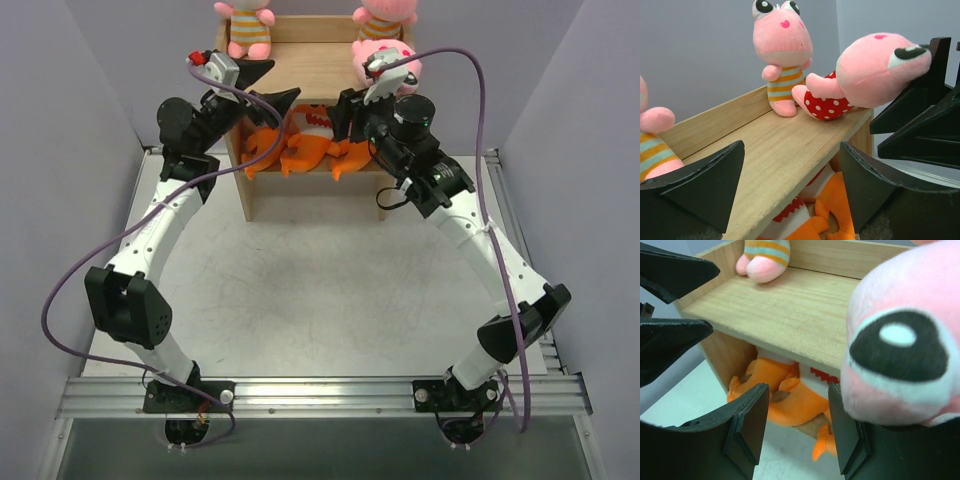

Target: Place and organize the stuffed toys onto the shelf

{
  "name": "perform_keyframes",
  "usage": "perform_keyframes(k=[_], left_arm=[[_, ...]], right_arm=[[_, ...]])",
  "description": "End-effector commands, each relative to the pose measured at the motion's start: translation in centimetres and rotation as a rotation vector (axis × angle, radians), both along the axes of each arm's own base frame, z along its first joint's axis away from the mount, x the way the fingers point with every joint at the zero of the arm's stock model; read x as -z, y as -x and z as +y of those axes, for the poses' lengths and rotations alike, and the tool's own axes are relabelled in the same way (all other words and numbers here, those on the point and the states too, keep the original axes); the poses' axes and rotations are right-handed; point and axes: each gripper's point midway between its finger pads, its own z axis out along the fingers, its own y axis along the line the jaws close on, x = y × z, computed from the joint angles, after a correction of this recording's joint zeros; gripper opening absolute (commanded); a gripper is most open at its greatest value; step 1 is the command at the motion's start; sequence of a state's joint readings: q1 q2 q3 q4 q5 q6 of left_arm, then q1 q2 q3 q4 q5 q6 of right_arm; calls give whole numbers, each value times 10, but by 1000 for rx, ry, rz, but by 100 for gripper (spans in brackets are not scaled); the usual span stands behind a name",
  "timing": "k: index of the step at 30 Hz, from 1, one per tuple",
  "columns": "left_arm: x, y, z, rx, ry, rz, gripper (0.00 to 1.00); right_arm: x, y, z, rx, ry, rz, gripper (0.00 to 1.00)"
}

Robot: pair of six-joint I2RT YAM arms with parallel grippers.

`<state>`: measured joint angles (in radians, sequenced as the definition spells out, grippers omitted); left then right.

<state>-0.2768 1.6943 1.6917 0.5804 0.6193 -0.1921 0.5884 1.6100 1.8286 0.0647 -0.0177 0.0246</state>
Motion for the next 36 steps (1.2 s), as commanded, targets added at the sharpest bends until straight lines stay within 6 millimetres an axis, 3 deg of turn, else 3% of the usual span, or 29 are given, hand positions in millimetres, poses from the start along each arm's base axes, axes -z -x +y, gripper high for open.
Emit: perform_keyframes(k=[1, 6, 14, 20, 21, 25, 33, 36], left_arm=[[-31, 36, 11, -15, 52, -55, 86], [-9, 45, 8, -27, 31, 43, 88], [33, 67, -4, -31, -40, 156, 89], [44, 84, -1, -84, -62, 205, 91], [47, 86, -1, -81, -65, 217, 91], [57, 98, 8, -101, -68, 262, 91], [94, 117, 38, -221, -133, 342, 93], [107, 124, 45, -243, -159, 359, 95]], right_arm=[[-40, 40, -9, -90, -53, -62, 51], [-37, 65, -1, -198, -90, -16, 52], [-2, 71, -21, -95, -174, 102, 53], [-15, 84, -46, -12, -351, 98, 71], [-12, 80, -50, 27, -372, 98, 78], [-9, 71, -66, 128, -450, 100, 85], [13, 49, -77, 244, -572, 119, 87], [20, 39, -84, 295, -621, 104, 82]])
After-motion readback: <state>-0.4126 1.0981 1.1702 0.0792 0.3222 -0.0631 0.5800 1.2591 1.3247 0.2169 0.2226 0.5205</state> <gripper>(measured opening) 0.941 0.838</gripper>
